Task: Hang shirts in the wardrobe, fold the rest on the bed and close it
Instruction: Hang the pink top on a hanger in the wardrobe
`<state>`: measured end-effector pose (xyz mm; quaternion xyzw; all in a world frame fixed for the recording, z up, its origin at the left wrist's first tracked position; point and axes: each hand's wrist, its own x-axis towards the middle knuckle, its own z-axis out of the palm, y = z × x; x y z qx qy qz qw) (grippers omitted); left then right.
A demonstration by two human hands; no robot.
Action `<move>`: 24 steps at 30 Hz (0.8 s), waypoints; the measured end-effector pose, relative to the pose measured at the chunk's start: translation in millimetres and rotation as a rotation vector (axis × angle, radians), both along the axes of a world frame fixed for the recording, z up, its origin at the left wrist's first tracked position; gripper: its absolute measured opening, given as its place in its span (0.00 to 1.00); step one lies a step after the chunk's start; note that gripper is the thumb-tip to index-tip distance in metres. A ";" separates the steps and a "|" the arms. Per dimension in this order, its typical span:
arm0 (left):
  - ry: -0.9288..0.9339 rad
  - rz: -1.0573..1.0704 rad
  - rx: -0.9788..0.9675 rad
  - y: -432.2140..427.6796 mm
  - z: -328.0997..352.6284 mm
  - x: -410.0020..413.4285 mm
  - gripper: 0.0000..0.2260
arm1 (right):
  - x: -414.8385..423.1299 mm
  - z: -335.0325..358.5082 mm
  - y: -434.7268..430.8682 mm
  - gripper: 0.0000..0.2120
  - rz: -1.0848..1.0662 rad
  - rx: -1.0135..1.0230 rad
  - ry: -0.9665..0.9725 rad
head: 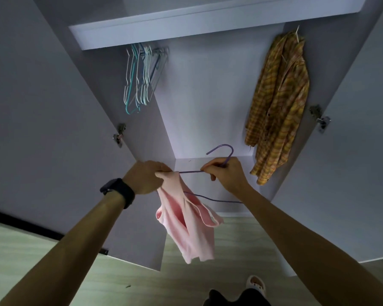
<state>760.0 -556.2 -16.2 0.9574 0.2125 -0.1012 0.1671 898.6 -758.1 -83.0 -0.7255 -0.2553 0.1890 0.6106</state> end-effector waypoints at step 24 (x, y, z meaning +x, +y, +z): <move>-0.726 0.177 0.170 3.8 115.4 8.6 0.09 | 18.0 -26.4 88.5 0.44 -0.057 -0.403 0.290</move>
